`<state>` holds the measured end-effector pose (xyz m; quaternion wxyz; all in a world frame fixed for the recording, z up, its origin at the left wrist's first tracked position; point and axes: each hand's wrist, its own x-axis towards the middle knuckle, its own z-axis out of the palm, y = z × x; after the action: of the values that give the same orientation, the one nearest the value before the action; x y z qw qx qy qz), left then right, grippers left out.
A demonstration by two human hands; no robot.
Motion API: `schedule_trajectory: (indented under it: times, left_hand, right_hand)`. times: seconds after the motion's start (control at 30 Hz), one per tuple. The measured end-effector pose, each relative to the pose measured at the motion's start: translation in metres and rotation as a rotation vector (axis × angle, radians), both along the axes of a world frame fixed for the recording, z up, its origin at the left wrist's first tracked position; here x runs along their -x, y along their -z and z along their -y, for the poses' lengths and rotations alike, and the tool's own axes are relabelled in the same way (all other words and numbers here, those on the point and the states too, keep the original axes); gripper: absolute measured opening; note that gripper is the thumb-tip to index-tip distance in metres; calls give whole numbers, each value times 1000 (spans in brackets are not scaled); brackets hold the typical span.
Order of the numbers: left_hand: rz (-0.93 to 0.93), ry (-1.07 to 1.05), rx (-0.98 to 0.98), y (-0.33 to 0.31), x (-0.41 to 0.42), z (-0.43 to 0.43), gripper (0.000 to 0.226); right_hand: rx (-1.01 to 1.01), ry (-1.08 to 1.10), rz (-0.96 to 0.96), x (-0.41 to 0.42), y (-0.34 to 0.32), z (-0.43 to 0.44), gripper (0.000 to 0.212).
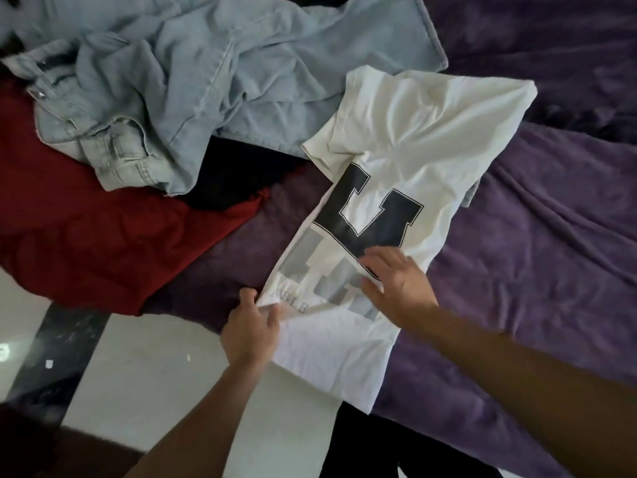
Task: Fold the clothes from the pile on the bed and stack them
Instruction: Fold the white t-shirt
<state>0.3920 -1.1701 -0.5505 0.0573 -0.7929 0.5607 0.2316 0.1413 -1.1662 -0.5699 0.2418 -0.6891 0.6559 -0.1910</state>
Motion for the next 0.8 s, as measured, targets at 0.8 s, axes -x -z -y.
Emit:
schedule_trajectory:
  times: [0.8]
  left_hand:
    - [-660,-286,-127,-84,-27,19,23]
  right_hand:
    - [-238,339,175,-26,-70,-117,31]
